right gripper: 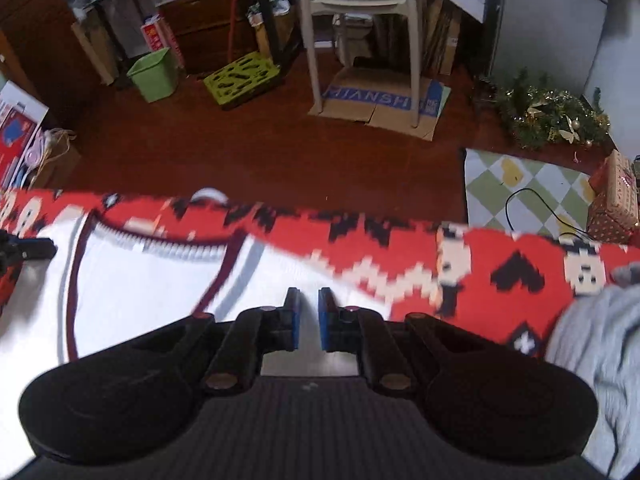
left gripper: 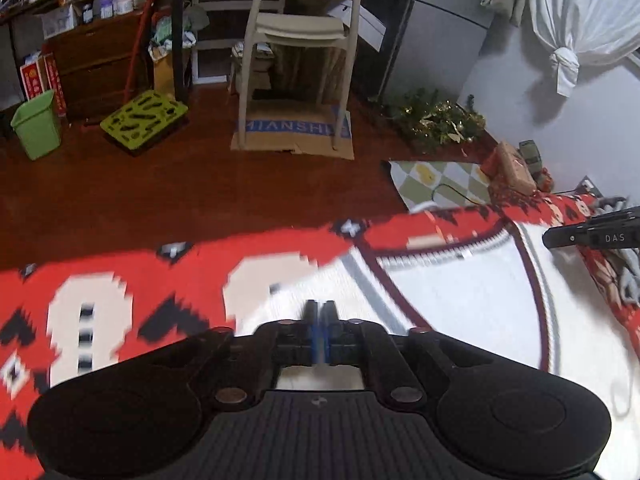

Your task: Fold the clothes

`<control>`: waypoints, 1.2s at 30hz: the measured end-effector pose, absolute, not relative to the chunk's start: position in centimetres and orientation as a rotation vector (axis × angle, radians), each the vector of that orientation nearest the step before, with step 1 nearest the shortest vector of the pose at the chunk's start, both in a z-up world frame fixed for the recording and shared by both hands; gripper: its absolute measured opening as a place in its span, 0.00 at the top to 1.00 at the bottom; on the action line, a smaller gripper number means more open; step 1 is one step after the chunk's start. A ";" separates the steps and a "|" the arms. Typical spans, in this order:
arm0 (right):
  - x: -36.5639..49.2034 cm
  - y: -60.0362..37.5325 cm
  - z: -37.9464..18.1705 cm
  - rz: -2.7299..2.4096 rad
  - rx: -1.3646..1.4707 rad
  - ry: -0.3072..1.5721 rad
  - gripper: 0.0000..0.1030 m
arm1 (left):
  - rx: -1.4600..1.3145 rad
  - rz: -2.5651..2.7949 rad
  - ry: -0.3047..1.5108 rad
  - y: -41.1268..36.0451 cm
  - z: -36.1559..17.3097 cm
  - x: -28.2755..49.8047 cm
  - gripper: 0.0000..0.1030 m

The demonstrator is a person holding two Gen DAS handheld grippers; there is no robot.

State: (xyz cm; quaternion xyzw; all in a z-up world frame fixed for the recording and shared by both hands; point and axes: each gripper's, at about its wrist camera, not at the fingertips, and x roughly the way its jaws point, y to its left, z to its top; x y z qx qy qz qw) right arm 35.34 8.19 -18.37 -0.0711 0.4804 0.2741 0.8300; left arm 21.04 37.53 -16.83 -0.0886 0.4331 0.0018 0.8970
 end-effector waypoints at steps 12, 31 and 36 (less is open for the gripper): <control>37.2 10.0 -17.5 0.572 -0.106 0.962 0.88 | -0.310 0.066 0.834 40.8 -14.8 20.9 0.95; 33.9 5.9 -18.5 0.589 -0.113 1.039 0.91 | -0.265 0.100 0.882 41.1 -16.8 19.5 0.89; 36.0 6.1 -18.8 0.555 -0.074 1.025 0.91 | -0.276 0.162 0.881 41.3 -16.6 20.9 0.95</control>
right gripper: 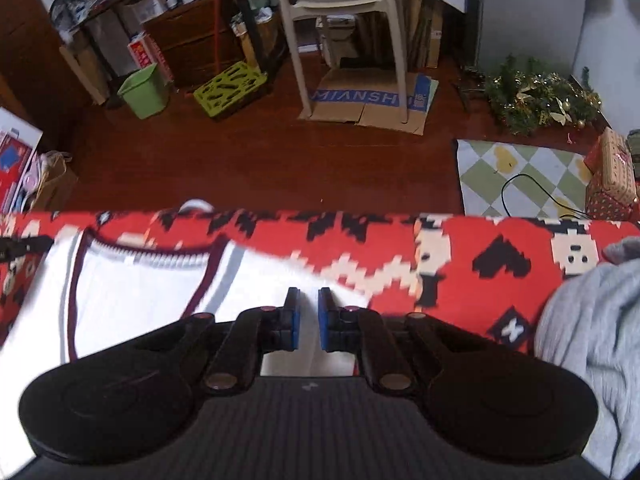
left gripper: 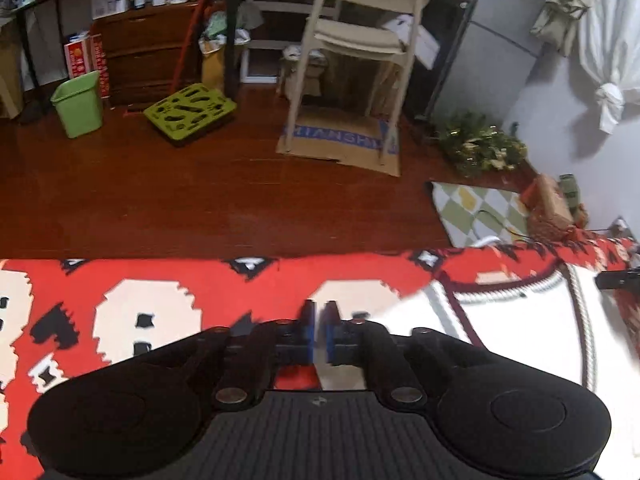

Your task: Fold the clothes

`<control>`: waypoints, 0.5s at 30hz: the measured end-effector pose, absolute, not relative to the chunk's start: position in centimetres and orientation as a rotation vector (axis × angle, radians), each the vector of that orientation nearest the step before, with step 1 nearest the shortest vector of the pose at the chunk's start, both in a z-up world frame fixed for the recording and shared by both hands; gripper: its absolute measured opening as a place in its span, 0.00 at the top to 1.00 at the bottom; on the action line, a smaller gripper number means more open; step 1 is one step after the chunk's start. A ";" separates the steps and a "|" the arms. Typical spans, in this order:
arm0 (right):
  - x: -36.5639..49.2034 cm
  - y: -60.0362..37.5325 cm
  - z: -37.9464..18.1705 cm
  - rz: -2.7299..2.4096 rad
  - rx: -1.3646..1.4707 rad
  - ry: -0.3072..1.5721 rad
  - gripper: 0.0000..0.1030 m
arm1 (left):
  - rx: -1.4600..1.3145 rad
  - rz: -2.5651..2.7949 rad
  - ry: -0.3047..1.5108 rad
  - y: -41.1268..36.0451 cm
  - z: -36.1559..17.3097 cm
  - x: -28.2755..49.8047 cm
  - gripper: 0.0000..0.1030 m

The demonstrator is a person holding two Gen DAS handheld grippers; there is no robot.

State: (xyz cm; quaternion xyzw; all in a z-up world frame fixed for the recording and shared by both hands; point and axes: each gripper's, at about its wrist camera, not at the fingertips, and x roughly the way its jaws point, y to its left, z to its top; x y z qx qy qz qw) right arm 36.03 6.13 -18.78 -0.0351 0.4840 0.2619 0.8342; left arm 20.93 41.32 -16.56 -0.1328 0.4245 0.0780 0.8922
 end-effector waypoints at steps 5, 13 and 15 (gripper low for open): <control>37.4 5.3 -17.8 0.516 -0.027 0.999 0.87 | -0.353 0.168 0.822 42.4 -14.6 19.9 0.95; 36.3 2.1 -16.4 0.546 -0.030 1.041 0.89 | -0.333 0.064 0.874 40.7 -14.0 17.4 0.95; 35.7 2.2 -16.9 0.552 -0.069 1.058 0.91 | -0.312 0.056 0.888 40.0 -14.7 17.4 0.95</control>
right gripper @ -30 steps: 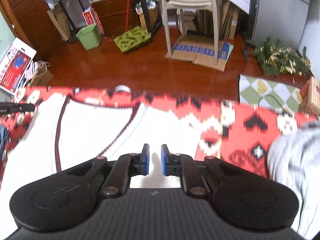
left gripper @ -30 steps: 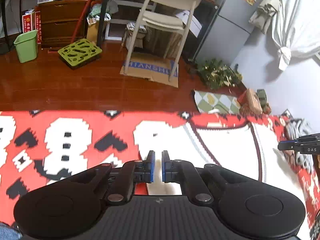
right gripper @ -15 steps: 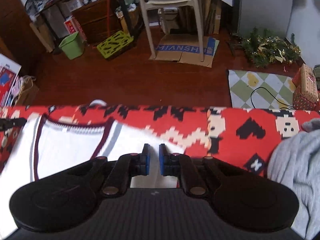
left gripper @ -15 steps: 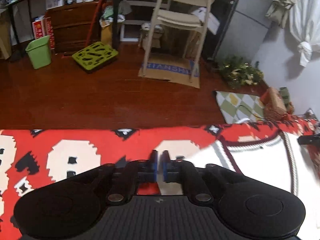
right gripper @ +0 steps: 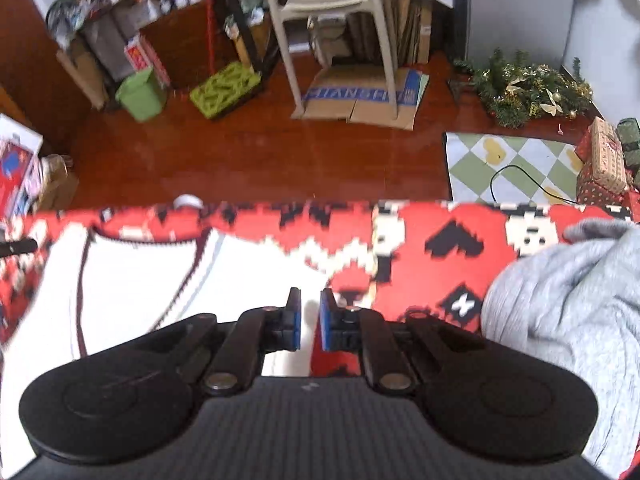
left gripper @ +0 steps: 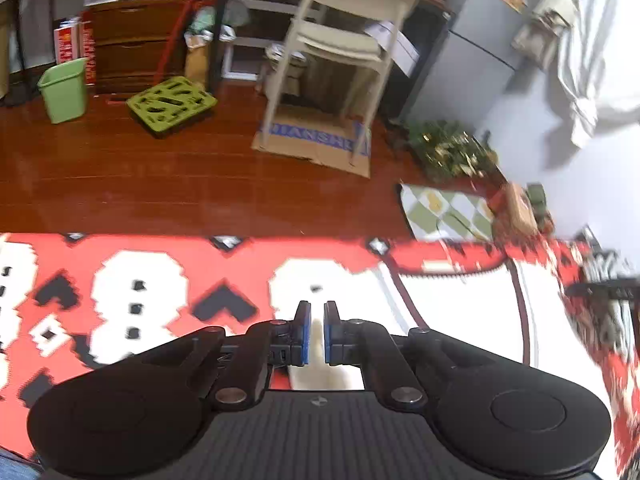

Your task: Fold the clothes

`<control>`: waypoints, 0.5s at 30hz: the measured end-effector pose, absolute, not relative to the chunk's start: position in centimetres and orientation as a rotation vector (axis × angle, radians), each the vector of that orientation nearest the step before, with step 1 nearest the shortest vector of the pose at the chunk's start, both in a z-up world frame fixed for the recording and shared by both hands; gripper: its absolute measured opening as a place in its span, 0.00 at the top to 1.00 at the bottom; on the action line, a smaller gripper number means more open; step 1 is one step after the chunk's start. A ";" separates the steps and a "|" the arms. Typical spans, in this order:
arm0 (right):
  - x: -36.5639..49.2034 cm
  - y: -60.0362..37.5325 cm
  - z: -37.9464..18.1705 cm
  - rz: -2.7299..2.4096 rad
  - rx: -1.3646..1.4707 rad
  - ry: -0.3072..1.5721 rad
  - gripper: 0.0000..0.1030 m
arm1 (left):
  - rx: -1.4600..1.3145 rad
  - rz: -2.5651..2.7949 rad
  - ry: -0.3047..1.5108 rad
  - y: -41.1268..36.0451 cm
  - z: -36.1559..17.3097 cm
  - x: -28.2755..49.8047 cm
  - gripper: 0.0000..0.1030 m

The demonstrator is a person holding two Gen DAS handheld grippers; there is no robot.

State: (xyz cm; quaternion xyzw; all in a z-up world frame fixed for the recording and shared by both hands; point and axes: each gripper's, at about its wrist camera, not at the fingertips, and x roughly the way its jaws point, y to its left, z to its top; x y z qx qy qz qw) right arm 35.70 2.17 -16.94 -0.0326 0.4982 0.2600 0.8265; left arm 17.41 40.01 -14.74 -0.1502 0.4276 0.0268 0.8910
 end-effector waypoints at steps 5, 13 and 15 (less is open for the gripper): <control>35.9 3.3 -18.6 0.522 -0.077 1.030 0.91 | -0.279 0.079 0.901 39.4 -16.1 18.6 0.93; 34.3 4.3 -16.6 0.595 -0.095 1.004 0.88 | -0.285 0.022 0.879 38.1 -14.6 17.1 0.93; 32.9 4.8 -16.8 0.628 -0.136 1.032 0.89 | -0.269 -0.002 0.903 37.2 -14.9 16.8 0.93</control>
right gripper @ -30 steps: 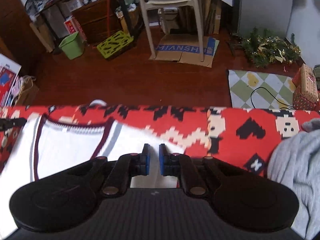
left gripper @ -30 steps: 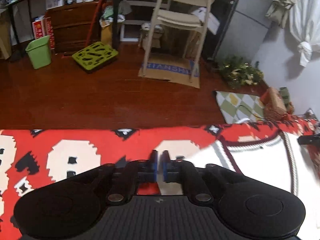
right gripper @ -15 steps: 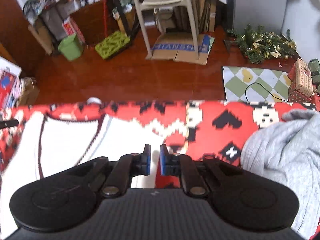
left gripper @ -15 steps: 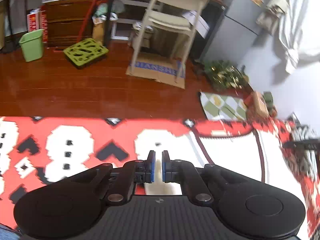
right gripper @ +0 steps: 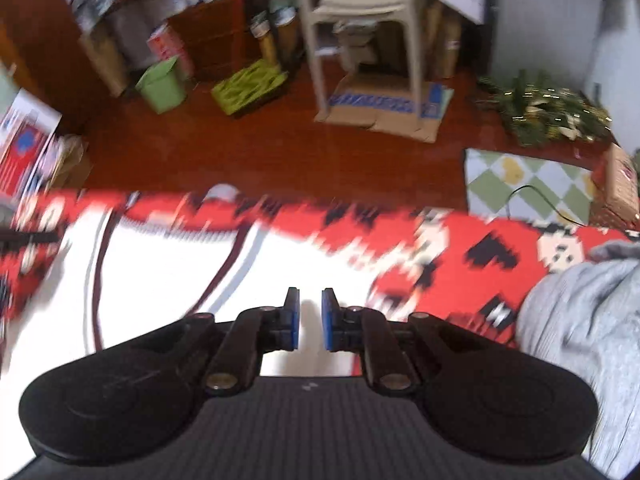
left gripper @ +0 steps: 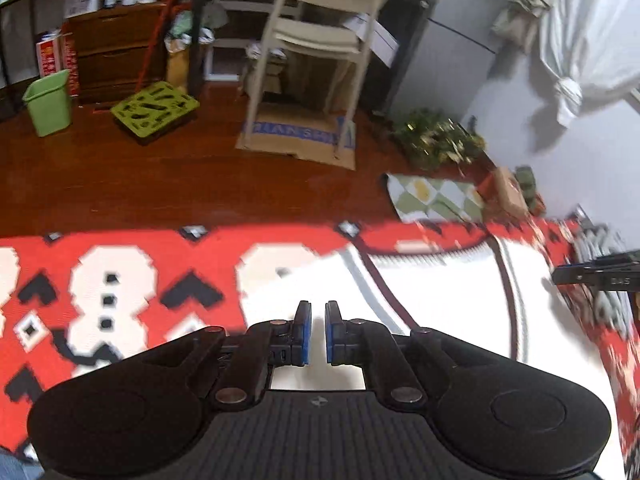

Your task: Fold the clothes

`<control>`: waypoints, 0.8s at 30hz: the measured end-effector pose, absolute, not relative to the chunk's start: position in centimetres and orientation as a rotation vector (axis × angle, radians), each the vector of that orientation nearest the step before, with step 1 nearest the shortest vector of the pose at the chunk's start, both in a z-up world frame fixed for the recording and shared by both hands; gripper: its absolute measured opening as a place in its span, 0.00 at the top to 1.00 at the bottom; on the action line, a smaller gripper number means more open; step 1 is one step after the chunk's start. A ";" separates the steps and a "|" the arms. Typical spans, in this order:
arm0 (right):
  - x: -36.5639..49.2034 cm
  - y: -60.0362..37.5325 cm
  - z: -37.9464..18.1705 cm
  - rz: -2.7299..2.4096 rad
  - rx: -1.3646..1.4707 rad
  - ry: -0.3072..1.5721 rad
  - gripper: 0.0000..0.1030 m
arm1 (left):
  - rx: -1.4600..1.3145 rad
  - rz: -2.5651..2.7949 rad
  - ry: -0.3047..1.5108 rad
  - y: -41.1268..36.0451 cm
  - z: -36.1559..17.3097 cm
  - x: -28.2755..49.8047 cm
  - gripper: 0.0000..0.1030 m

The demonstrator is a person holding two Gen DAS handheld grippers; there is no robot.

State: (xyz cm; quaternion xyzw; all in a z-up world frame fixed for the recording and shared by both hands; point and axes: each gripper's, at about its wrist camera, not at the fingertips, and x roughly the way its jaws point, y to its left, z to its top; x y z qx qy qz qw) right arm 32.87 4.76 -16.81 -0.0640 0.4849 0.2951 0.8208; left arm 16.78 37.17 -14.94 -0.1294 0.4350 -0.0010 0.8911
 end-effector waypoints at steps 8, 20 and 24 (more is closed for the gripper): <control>34.2 6.8 -18.4 0.569 -0.113 1.038 0.95 | -0.180 0.038 0.893 35.9 -16.5 19.0 0.94; 36.8 8.1 -18.0 0.526 -0.048 0.987 0.88 | -0.244 0.063 0.851 35.7 -14.6 20.0 0.93; 33.5 6.5 -15.9 0.602 -0.055 0.959 0.87 | -0.240 0.000 0.835 34.1 -13.0 16.4 0.93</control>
